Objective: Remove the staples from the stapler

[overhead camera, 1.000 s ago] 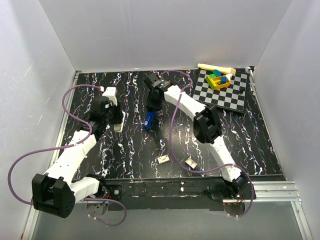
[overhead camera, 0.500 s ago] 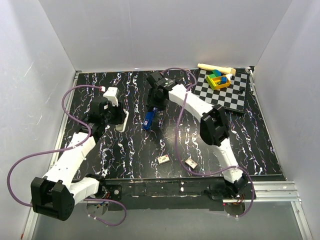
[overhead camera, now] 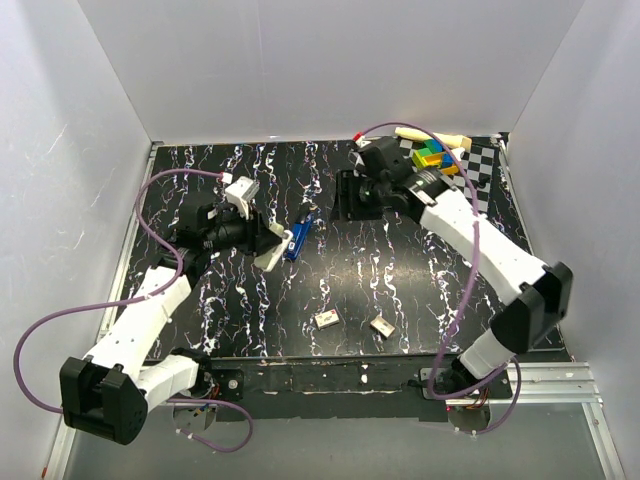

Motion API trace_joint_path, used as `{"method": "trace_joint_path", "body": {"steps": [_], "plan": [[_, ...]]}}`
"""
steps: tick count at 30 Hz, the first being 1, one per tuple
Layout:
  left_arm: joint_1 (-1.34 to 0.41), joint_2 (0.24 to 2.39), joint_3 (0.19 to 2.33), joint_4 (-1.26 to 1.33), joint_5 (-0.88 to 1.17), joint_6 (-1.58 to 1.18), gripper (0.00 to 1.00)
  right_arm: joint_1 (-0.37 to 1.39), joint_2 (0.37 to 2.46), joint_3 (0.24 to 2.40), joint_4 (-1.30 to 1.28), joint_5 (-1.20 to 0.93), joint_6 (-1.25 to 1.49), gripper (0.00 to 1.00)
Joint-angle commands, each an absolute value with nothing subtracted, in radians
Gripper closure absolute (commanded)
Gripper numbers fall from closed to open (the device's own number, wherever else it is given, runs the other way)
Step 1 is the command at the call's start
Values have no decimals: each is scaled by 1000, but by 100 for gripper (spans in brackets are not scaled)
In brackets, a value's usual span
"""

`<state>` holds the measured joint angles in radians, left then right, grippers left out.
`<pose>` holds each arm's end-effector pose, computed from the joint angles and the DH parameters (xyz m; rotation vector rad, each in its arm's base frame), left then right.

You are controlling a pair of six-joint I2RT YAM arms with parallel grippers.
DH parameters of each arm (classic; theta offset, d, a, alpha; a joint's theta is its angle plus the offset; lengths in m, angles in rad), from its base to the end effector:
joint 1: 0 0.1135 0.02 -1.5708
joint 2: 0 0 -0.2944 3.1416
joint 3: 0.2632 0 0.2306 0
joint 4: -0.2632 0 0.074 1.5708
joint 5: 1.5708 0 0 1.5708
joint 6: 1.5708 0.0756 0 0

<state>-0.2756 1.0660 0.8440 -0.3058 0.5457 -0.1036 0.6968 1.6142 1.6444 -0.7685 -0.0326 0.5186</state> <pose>0.2085 -0.0997 0.3109 0.5134 2.0496 -0.7992 0.2777 0.2356 0.3737 -0.2307 2.3885 0.6378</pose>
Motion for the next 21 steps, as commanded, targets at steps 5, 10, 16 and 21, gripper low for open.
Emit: {"method": "trace_joint_path", "body": {"steps": [5,10,16,21], "plan": [[-330,1026,873,-213,965,-133,100,704,1407,1516,-727,-334,293,48],[-362,1011,885,-203,1072,-187,100,704,1295,1460,-693,-460,242,39],[-385,1012,923,-190,1196,-278,100,706,1247,1453,-709,-595,178,30],[-406,1026,962,-179,1305,-340,100,738,1253,1466,-709,-679,150,29]]}}
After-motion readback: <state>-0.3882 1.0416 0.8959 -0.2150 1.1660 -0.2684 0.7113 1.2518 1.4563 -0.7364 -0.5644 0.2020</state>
